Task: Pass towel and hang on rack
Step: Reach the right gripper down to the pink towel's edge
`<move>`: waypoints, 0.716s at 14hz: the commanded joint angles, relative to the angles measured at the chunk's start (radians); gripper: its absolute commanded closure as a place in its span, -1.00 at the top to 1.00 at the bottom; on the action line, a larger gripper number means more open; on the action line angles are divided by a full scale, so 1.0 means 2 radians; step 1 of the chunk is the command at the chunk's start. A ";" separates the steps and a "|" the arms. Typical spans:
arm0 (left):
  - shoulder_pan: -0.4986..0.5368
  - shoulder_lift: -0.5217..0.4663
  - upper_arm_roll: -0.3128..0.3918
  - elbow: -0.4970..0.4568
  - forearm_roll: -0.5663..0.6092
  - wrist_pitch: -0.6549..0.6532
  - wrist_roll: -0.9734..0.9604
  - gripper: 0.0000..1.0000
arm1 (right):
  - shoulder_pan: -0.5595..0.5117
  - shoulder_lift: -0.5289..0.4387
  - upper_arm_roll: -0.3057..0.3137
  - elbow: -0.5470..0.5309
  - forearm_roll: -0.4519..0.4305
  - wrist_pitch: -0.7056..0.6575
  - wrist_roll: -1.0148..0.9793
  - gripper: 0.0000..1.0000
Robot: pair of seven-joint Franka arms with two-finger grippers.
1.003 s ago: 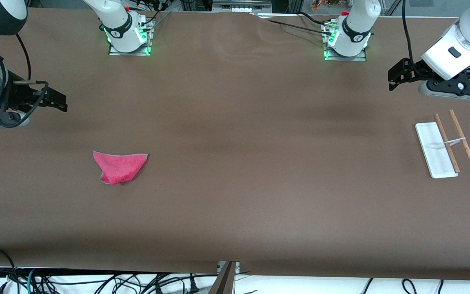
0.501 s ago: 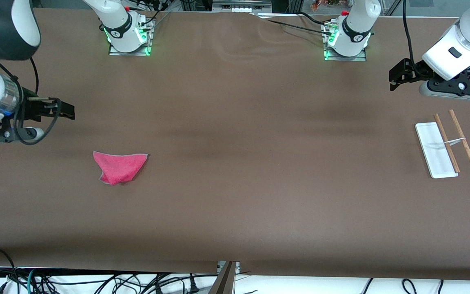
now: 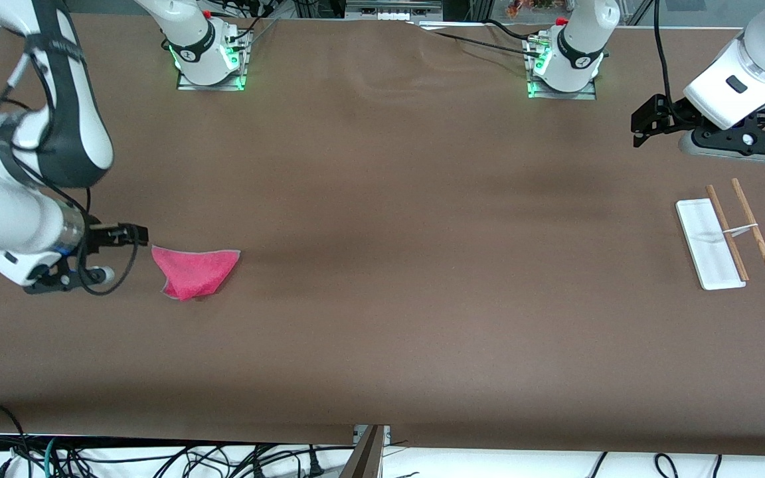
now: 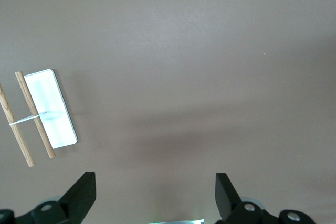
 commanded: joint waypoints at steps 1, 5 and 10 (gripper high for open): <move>-0.002 0.006 -0.003 0.014 0.018 -0.005 0.003 1.00 | -0.006 0.040 0.003 0.011 -0.001 0.043 -0.042 1.00; -0.002 0.006 -0.004 0.014 0.018 -0.005 0.003 1.00 | -0.018 0.091 0.003 0.010 0.000 0.106 -0.106 1.00; -0.002 0.006 -0.004 0.014 0.018 -0.005 0.003 1.00 | -0.018 0.136 0.003 0.008 0.000 0.188 -0.156 1.00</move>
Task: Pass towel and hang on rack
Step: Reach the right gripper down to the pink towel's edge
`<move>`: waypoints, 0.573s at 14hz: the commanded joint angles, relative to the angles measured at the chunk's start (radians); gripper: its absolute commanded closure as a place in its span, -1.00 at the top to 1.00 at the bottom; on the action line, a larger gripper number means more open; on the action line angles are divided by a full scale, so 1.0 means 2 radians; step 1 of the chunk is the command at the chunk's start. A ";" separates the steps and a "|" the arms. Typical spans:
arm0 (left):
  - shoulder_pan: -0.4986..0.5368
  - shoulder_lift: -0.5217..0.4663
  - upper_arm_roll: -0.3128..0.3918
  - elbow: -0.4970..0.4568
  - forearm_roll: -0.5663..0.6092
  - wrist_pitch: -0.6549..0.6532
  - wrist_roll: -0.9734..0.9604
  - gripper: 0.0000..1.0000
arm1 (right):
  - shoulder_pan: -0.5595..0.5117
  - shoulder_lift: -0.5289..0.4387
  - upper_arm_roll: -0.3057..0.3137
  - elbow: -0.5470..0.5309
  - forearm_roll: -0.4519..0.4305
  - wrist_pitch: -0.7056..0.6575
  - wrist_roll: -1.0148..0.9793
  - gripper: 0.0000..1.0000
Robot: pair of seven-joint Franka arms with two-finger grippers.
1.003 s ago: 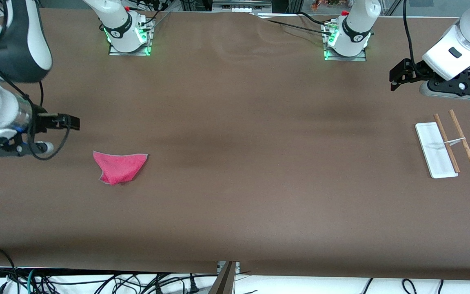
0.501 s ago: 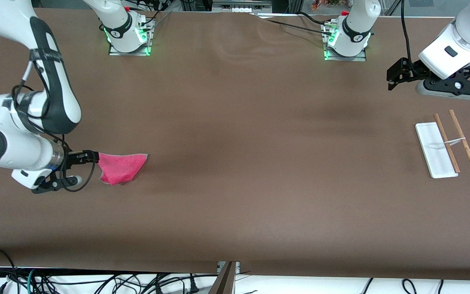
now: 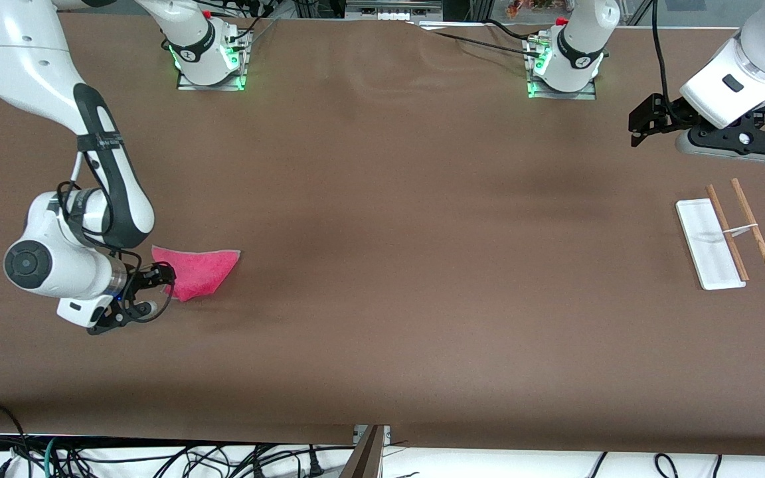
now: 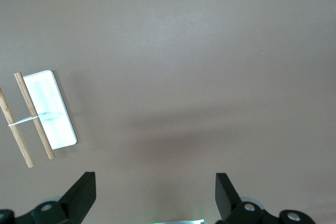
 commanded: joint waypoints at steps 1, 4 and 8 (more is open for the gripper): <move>-0.002 0.006 -0.003 0.013 0.018 -0.005 0.003 1.00 | -0.006 0.019 0.004 0.009 0.001 0.037 -0.047 1.00; -0.001 0.006 -0.003 0.013 0.018 -0.005 0.003 1.00 | -0.008 0.032 0.005 0.010 0.002 0.073 -0.093 1.00; -0.002 0.006 -0.003 0.013 0.018 -0.005 0.003 1.00 | -0.020 0.048 0.006 0.009 0.026 0.091 -0.121 1.00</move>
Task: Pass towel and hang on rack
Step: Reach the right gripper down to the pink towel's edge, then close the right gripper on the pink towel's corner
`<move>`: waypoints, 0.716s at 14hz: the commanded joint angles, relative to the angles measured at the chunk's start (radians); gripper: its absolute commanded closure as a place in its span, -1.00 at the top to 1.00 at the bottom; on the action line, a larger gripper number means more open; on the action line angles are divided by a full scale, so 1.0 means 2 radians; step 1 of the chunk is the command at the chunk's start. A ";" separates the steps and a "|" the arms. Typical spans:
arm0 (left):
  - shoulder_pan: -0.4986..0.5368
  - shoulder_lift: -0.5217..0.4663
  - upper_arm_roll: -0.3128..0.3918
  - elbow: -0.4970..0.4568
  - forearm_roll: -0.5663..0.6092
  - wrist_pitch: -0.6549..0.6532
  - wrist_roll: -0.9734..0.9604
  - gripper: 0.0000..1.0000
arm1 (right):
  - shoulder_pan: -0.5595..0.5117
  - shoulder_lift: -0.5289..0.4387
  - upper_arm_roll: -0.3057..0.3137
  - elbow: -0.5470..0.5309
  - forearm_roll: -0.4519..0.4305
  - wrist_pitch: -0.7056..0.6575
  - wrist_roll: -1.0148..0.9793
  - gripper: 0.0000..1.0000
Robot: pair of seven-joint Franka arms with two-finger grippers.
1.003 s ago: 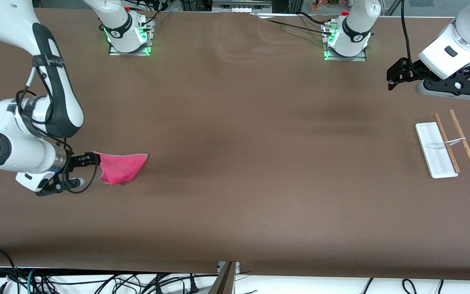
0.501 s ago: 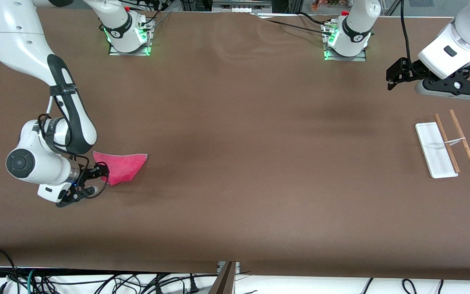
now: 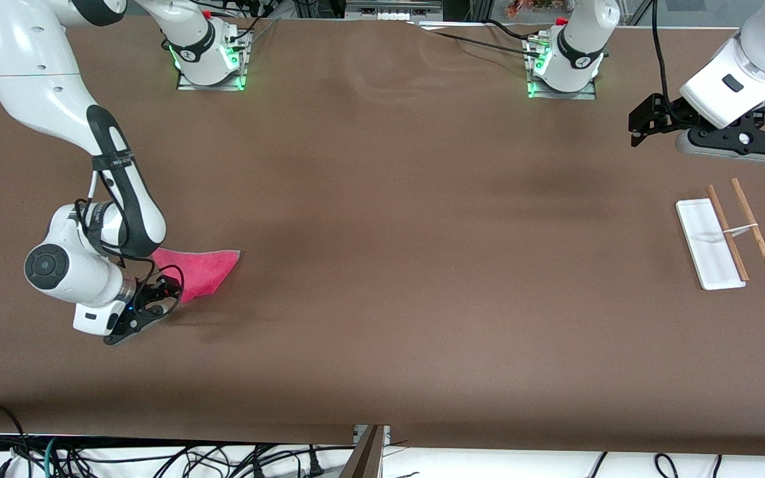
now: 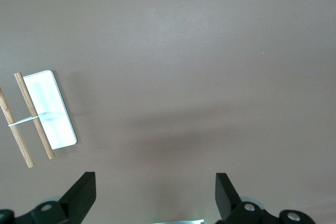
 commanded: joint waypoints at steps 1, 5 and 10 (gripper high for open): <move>-0.002 0.006 -0.003 0.013 0.018 -0.005 0.003 1.00 | -0.015 0.014 0.006 0.010 0.023 0.010 -0.049 1.00; -0.001 0.006 -0.003 0.013 0.018 -0.004 0.003 1.00 | -0.017 0.011 0.005 0.013 0.020 0.010 -0.070 1.00; -0.002 0.006 -0.003 0.013 0.018 -0.004 0.003 1.00 | -0.026 0.018 0.005 0.007 0.032 0.028 -0.089 1.00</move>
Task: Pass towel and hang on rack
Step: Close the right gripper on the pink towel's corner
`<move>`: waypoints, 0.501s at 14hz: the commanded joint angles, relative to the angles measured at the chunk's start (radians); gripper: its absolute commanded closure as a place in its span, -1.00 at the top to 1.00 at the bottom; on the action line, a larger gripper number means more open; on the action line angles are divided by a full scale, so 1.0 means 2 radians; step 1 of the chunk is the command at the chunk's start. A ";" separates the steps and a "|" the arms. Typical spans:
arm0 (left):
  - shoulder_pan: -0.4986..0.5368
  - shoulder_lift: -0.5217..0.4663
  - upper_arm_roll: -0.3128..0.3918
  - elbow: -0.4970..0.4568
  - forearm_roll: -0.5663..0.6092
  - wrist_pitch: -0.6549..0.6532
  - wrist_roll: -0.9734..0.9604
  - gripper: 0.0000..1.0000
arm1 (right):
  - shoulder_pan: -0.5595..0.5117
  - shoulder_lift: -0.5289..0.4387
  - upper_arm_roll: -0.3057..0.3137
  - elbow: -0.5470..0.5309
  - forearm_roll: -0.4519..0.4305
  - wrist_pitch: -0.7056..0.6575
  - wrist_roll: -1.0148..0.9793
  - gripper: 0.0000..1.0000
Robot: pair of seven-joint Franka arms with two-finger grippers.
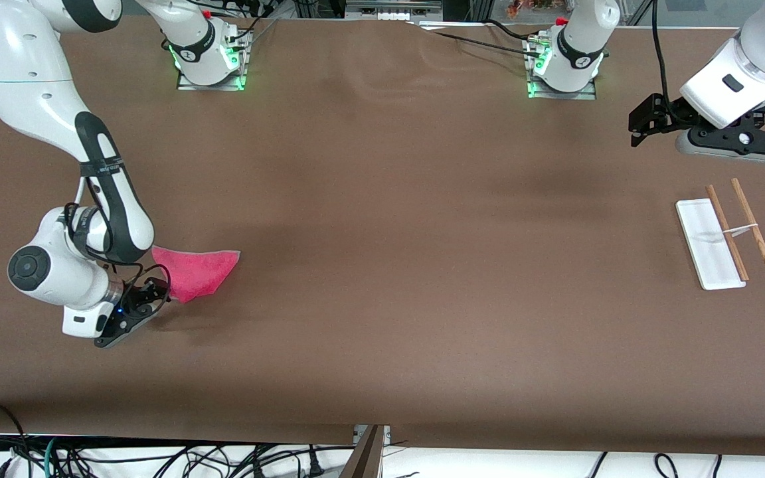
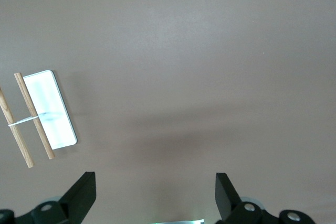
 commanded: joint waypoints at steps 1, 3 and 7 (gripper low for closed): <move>-0.002 0.006 -0.003 0.013 0.018 -0.004 0.003 1.00 | -0.004 0.015 0.005 -0.004 0.014 0.018 -0.015 1.00; -0.001 0.006 -0.003 0.013 0.018 -0.004 0.003 1.00 | -0.001 0.014 0.008 -0.009 0.015 0.014 -0.009 1.00; -0.001 0.006 -0.003 0.013 0.018 -0.004 0.003 1.00 | 0.005 0.012 0.009 -0.010 0.015 -0.001 0.004 0.67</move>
